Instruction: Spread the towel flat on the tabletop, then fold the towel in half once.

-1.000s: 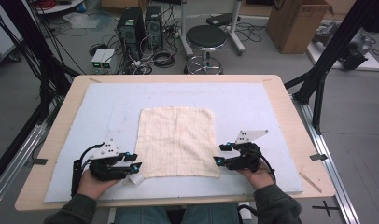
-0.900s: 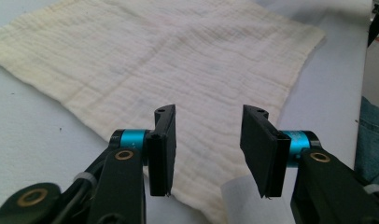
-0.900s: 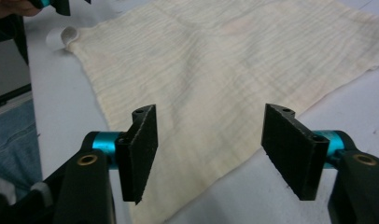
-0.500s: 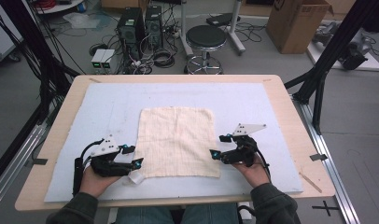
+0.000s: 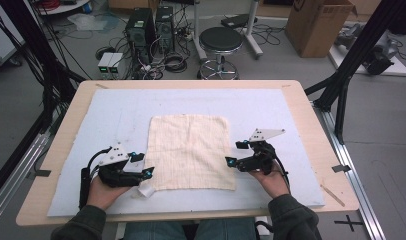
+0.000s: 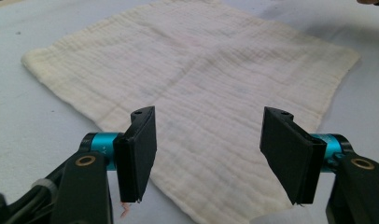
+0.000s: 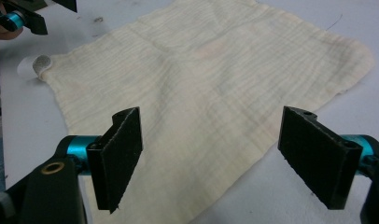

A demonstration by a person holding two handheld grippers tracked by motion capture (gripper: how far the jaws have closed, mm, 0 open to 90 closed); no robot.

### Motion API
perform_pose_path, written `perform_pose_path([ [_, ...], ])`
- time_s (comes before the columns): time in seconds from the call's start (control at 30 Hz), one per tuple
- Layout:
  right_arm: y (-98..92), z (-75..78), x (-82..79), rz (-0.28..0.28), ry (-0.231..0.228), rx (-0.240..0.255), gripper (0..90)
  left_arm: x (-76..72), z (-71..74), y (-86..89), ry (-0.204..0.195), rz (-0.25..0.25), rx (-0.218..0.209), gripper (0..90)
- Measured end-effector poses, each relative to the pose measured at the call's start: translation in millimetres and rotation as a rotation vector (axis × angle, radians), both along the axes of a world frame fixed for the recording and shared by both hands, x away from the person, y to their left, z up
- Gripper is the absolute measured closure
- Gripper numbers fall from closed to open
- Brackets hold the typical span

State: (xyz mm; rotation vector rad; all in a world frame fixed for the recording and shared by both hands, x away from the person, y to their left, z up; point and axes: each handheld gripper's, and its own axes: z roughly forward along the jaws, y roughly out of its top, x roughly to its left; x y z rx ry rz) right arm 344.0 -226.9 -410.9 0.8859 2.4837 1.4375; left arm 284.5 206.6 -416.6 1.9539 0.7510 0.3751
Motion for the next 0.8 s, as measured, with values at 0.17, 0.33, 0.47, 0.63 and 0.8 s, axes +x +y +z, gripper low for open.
perform_pose_path([
  [0.17,3.4,0.3,0.8,0.01,-0.004,-0.009,21.3,0.4,-0.4,-0.7,0.005,0.002,0.002,36.0],
  [0.33,7.9,-0.6,2.0,0.024,0.003,-0.023,21.3,1.3,-0.1,0.4,-0.001,0.008,-0.001,35.8],
  [0.47,12.7,0.7,3.0,0.036,0.009,-0.024,21.3,3.1,0.4,1.3,0.004,0.017,-0.009,35.1],
  [0.63,15.8,1.2,8.3,0.046,0.01,-0.03,21.3,7.6,4.5,2.8,0.017,0.026,-0.011,35.0],
  [0.8,14.8,3.6,17.5,0.034,0.025,-0.021,21.5,16.3,8.1,2.7,0.044,0.03,-0.008,35.0],
])
